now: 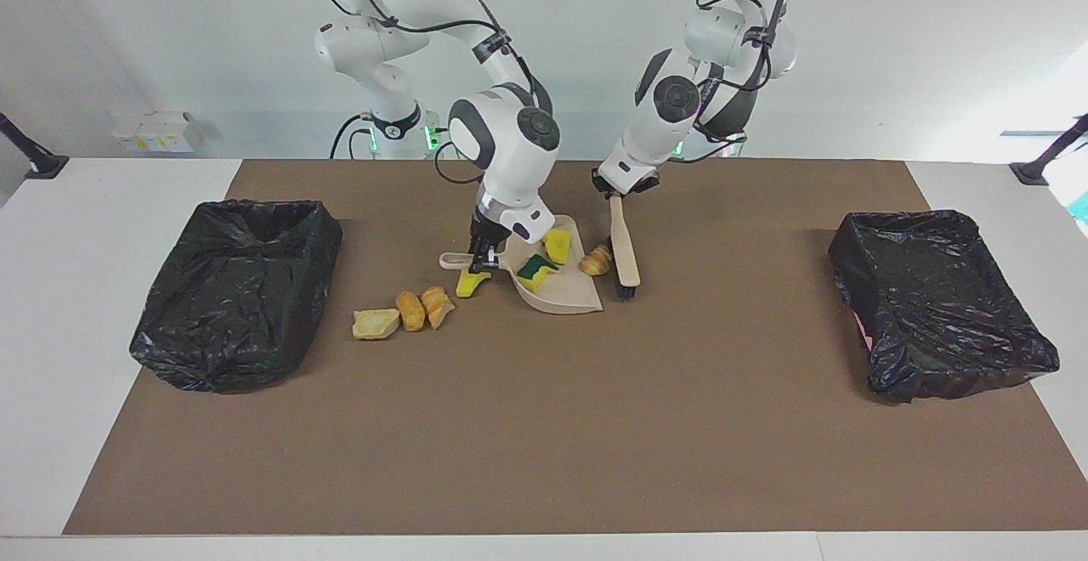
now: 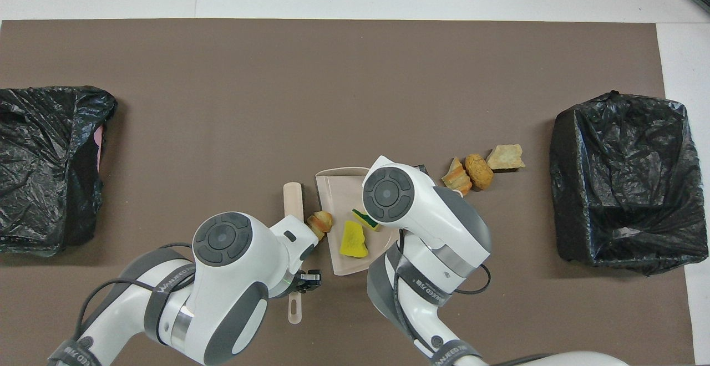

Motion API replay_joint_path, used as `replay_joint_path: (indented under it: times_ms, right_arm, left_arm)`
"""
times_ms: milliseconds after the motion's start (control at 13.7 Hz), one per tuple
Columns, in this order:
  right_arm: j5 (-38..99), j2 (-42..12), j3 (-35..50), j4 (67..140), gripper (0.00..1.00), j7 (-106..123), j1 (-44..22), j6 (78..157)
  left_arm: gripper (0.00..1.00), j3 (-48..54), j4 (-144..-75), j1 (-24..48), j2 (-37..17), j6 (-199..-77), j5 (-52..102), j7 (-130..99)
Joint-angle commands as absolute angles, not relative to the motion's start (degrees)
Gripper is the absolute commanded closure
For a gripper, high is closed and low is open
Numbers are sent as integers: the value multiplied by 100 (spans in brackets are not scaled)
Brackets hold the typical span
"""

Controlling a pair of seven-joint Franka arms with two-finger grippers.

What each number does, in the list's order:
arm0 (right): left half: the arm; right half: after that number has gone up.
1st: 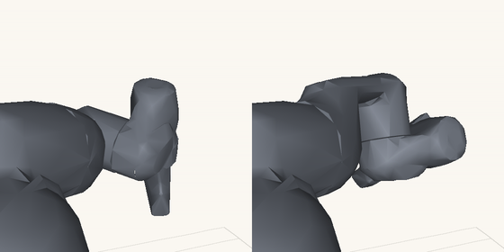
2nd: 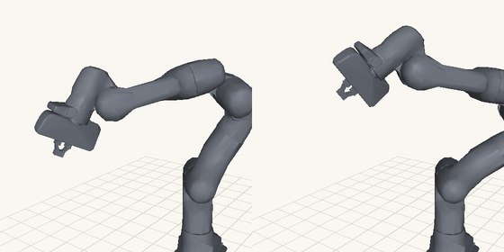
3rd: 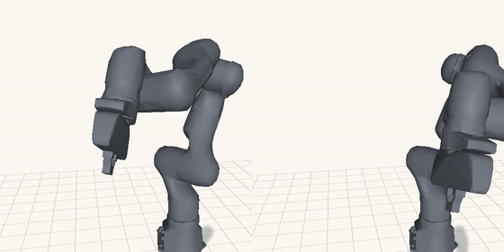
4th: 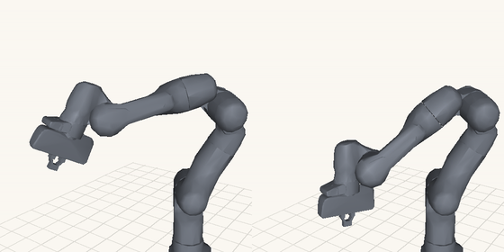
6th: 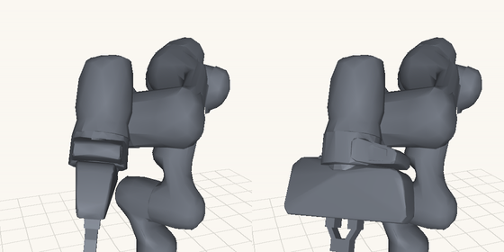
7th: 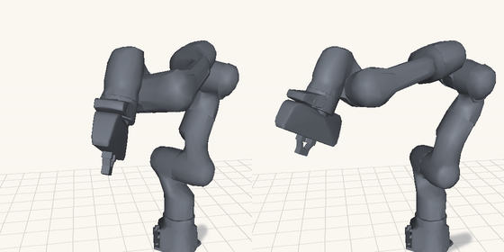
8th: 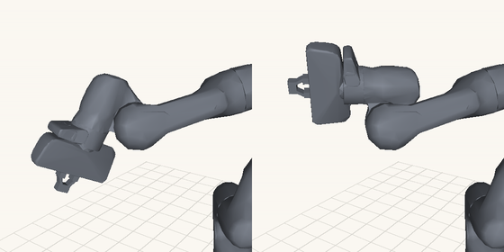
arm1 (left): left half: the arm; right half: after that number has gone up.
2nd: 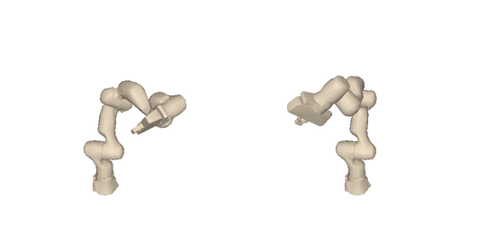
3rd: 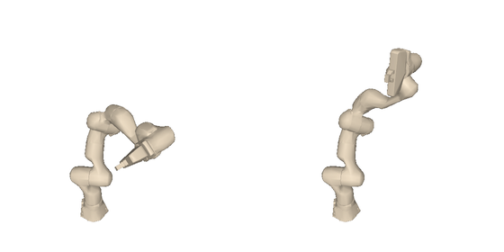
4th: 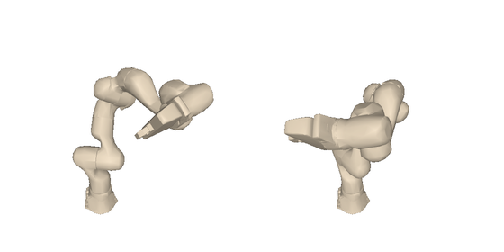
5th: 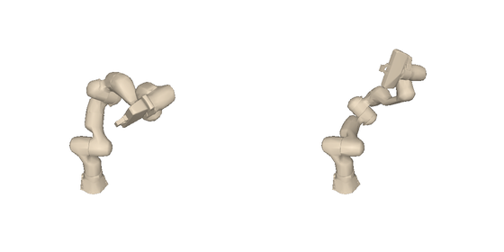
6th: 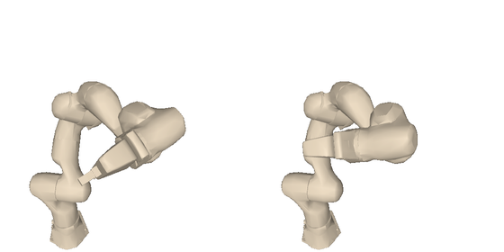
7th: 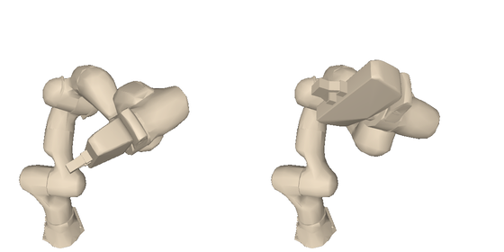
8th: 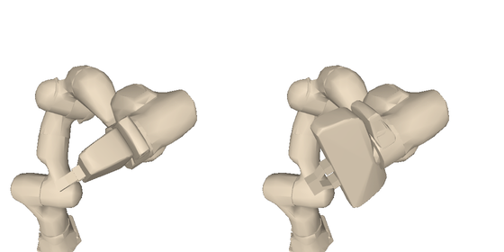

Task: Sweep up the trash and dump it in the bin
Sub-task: 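Sweep the bread crusts into the dustpan with the left gripper's brush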

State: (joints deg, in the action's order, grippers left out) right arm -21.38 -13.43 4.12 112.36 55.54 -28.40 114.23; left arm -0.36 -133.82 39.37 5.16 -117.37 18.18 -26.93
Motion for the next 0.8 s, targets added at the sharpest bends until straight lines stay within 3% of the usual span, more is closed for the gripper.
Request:
replay_joint_path:
  times_ms: [0,437,728]
  right_arm:
    - [-2153,-1476,457,11162,100,5353,-2839,11566]
    - [-2101,-1468,457,11084,100,5283,-2787,11540]
    - [-1715,-1319,457,10820,100,5571,-2523,11329]
  left_arm:
    - [100,-53,-13368,4104,580,-11943,2056,-2777]
    - [100,-26,-12956,4105,343,-12437,2101,-3234]
    - [100,-97,-12902,3982,623,-11569,2013,-3550]
